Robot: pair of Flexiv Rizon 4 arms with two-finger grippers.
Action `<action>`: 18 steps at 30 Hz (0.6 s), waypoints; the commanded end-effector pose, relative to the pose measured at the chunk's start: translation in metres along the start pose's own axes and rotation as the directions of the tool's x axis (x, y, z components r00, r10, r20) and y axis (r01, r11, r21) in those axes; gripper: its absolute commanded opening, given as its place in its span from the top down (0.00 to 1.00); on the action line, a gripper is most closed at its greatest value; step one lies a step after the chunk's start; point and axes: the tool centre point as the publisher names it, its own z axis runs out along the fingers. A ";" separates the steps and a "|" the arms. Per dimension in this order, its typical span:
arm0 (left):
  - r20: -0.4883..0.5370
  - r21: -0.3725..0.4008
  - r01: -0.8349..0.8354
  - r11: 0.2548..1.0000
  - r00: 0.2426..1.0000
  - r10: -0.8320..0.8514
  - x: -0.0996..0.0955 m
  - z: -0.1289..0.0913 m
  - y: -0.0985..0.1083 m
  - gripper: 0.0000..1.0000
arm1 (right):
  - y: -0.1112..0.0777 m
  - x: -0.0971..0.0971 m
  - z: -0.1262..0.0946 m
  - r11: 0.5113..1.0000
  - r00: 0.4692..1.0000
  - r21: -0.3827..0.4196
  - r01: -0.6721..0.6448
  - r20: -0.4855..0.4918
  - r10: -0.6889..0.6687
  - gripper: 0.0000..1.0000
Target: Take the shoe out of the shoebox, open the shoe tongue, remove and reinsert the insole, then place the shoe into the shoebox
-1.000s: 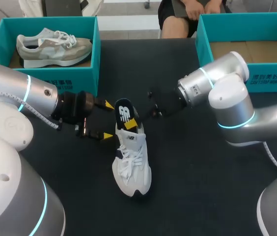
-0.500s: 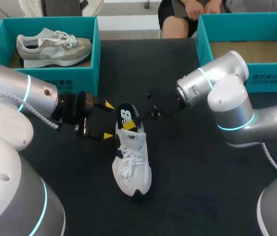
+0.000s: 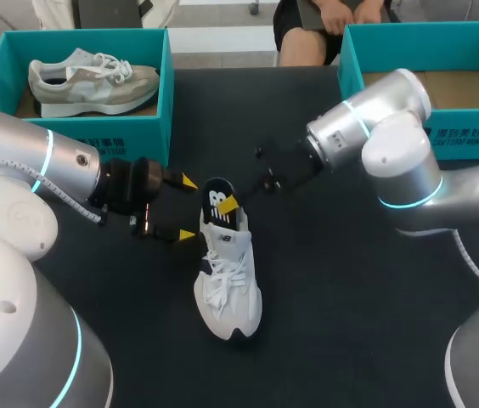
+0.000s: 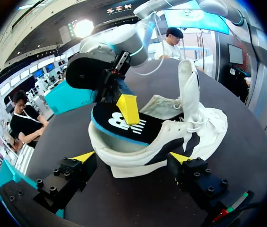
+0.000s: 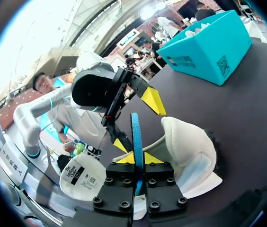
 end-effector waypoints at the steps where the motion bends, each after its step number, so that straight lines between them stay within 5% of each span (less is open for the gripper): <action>1: 0.000 -0.003 0.000 1.000 1.000 0.000 0.001 0.000 -0.001 0.00 | -0.005 -0.002 0.010 0.999 0.999 0.016 -0.032 -0.009 0.032 1.00; 8: 0.000 -0.003 0.000 1.000 1.000 0.000 0.001 0.000 -0.001 0.00 | -0.028 0.010 0.021 0.992 0.992 0.043 -0.119 -0.028 0.120 1.00; 12: 0.000 -0.003 0.000 1.000 1.000 0.000 0.001 0.000 -0.001 0.00 | -0.026 0.011 0.018 0.993 0.993 0.031 -0.117 -0.015 0.118 1.00; 13: 0.000 -0.003 0.000 1.000 1.000 0.000 0.001 0.000 -0.001 0.00 | -0.022 0.012 0.016 0.994 0.994 0.027 -0.108 -0.001 0.108 0.85; 18: 0.000 -0.003 0.000 1.000 1.000 0.000 0.001 0.000 -0.001 0.00 | -0.006 0.012 0.007 0.997 0.997 0.033 -0.071 0.026 0.070 0.76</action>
